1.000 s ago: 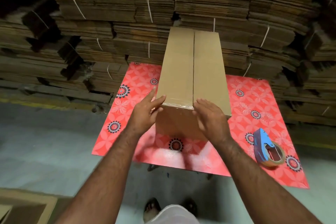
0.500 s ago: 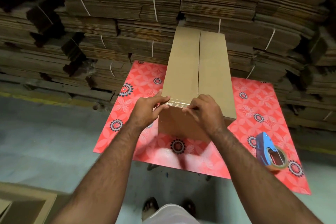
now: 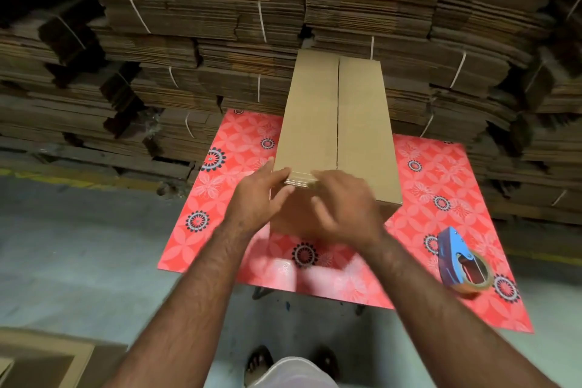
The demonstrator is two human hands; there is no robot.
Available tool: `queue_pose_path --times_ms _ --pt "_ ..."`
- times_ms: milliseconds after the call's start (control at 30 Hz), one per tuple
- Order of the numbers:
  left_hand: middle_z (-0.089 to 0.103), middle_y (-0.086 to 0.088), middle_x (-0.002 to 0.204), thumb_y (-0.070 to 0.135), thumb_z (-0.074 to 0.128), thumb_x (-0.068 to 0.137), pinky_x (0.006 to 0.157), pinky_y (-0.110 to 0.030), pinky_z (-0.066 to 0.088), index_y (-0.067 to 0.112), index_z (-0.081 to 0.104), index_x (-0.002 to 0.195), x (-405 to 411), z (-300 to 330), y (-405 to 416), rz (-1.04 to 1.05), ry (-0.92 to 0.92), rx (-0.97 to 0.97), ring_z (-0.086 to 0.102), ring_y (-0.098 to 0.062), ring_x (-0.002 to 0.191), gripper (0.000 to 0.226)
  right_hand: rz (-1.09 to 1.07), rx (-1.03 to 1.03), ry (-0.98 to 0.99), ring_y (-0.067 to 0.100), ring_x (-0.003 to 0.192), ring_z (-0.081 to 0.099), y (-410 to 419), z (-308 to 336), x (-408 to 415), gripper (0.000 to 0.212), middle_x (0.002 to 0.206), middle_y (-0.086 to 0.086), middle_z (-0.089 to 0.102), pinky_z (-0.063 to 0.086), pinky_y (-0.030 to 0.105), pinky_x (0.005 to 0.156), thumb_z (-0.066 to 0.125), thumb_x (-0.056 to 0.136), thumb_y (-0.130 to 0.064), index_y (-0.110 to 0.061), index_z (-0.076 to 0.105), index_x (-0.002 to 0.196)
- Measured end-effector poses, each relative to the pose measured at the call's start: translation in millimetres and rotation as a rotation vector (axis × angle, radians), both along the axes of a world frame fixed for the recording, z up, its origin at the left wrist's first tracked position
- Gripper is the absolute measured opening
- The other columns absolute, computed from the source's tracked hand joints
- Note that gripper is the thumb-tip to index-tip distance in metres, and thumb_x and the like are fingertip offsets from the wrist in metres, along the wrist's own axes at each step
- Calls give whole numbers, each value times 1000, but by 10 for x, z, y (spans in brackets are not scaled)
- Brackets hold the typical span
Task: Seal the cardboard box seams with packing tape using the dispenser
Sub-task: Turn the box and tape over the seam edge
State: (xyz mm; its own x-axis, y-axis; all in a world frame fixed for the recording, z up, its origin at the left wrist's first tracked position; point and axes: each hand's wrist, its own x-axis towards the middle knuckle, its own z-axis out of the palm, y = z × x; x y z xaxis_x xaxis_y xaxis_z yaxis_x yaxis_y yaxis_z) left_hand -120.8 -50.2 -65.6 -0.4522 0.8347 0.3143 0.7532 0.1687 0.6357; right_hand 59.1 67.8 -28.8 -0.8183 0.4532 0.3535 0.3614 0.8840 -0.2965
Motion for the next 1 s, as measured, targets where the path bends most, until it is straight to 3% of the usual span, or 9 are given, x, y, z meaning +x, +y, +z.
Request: queue_pose_path --times_ms 67,133,300,467,533,633,800,933,1000 --pt "49 -19 149 26 58 90 115 -33 36 19 65 133 92 -34 19 -39 26 -7 48 -27 137 44 72 12 -171 24 139 44 -273 -98 -176 79 151 10 47 36 42 114 63 72 -18 -7 42 148" --pt "50 -15 148 19 58 89 109 -26 41 18 67 131 88 -73 -7 -28 -3 41 54 -21 130 43 17 104 -278 23 149 27 -332 -242 -128 91 162 13 28 23 41 121 59 71 -13 -3 27 156" --pt "57 -9 142 8 67 91 106 -25 45 16 70 127 40 -126 -38 8 -2 146 60 -16 124 37 -231 189 -342 27 149 27 46 -342 494 79 161 13 30 17 42 121 36 77 -5 -4 28 156" --pt "56 -9 142 0 70 89 107 -10 37 13 71 125 87 -152 -23 49 -13 171 58 -11 123 38 -361 118 -410 26 150 24 239 -263 952 82 163 12 27 19 45 122 25 75 -15 -6 28 156" --pt "56 -9 142 1 70 89 107 -9 36 12 71 125 139 -130 -10 81 -19 165 58 -11 124 37 -407 116 -430 28 151 23 198 -225 936 81 163 14 26 18 49 122 36 77 -21 -4 28 155" --pt "55 -9 144 1 69 90 109 -8 33 13 70 126 227 -85 12 122 -43 150 56 -13 127 38 -380 126 -453 28 152 17 46 -128 601 99 164 15 21 12 52 122 65 72 -31 -2 23 156" --pt "55 -11 144 3 68 91 107 -8 34 14 70 127 173 -109 -7 118 -15 120 58 -13 125 38 -126 151 -486 26 154 2 -255 -143 0 112 167 15 2 2 48 123 70 77 -37 -2 2 158" --pt "56 -15 141 5 68 89 105 -9 36 12 70 125 171 -117 3 121 -7 117 60 -18 122 37 -210 171 -478 29 150 26 7 -228 413 109 162 15 26 16 44 122 74 60 -20 -3 25 156" --pt "52 -16 145 8 63 90 108 -8 31 8 65 131 339 -101 16 234 -95 146 55 -22 129 41 -197 177 -472 30 148 29 93 -250 518 106 161 16 30 18 44 120 71 60 -19 -2 29 155"
